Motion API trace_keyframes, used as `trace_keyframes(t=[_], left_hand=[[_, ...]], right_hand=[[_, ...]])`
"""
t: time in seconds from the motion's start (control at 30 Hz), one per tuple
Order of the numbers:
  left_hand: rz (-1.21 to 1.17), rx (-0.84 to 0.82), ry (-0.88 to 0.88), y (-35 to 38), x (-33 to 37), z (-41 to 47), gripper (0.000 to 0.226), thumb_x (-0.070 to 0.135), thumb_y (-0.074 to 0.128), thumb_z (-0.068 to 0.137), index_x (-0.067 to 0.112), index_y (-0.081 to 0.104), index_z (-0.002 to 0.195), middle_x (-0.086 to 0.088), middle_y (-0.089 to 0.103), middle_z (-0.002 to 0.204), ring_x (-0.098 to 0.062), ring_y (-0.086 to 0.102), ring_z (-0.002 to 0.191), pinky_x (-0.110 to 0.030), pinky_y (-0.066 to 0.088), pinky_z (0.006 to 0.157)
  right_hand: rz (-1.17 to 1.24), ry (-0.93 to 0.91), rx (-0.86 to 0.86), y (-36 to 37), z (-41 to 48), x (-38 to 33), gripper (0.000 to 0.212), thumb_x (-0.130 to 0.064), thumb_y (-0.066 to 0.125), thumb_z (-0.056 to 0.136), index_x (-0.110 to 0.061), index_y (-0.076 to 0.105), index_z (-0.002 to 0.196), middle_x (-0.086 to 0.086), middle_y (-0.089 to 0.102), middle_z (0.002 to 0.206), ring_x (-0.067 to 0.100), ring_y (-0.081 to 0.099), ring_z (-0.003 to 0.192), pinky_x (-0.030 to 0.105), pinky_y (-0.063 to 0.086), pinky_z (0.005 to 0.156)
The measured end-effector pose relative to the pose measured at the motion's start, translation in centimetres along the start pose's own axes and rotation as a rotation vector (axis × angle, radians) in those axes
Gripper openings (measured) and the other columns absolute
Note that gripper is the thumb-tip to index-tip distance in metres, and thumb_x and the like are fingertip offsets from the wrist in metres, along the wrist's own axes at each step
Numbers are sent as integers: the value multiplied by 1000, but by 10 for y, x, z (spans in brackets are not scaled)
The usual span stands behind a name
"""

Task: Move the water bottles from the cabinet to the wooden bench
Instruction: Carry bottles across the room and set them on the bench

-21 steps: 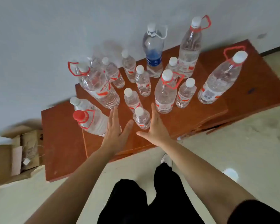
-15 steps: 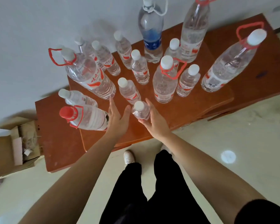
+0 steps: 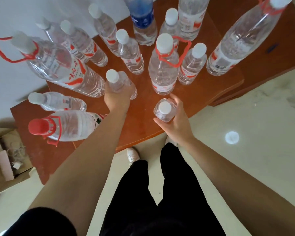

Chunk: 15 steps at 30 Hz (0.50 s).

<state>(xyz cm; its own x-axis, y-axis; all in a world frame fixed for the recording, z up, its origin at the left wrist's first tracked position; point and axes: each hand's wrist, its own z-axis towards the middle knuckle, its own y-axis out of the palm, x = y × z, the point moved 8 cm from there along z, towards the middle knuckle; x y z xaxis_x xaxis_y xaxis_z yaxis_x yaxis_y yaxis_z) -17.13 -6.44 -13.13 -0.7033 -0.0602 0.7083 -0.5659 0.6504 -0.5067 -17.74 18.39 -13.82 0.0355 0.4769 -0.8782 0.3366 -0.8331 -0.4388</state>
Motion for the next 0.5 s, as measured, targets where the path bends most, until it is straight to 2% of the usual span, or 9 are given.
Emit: trace_keyframes(t=[0.1, 0.17, 0.33, 0.43, 0.5], left_hand=[[24, -61, 64, -9, -12, -15, 55, 31, 86, 75, 35, 52, 118, 19, 61, 98, -3, 63, 95, -13, 45, 74], [74, -117, 94, -16, -24, -28, 53, 27, 85, 76, 32, 56, 119, 17, 62, 96, -9, 66, 98, -17, 48, 76], [158, -158, 84, -31, -49, -61, 59, 29, 89, 72, 36, 48, 115, 23, 59, 95, 3, 57, 89, -24, 45, 81], [186, -211, 104, -37, -56, -71, 60, 31, 88, 72, 30, 52, 120, 18, 63, 101, -10, 63, 97, -29, 50, 87], [200, -270, 123, -46, -60, -78, 61, 34, 86, 72, 31, 54, 123, 16, 65, 103, -10, 64, 98, -30, 51, 84]], right_hand=[[18, 14, 62, 10, 3, 5, 78, -38, 86, 78, -38, 34, 136, -5, 58, 131, 9, 59, 116, 29, 57, 94], [15, 0, 52, 12, 5, 6, 77, -36, 85, 80, -36, 33, 136, -1, 60, 129, 10, 60, 114, 28, 57, 93], [36, 7, 23, 16, 11, 6, 79, -35, 83, 83, -32, 29, 139, 3, 55, 137, 14, 57, 122, 33, 55, 100], [98, 94, 91, 11, 2, 9, 81, -39, 81, 83, -29, 26, 141, 5, 53, 138, 21, 58, 123, 44, 56, 99], [139, 165, 193, 6, -17, 12, 83, -38, 81, 81, -26, 24, 141, 6, 53, 136, 23, 58, 121, 49, 54, 99]])
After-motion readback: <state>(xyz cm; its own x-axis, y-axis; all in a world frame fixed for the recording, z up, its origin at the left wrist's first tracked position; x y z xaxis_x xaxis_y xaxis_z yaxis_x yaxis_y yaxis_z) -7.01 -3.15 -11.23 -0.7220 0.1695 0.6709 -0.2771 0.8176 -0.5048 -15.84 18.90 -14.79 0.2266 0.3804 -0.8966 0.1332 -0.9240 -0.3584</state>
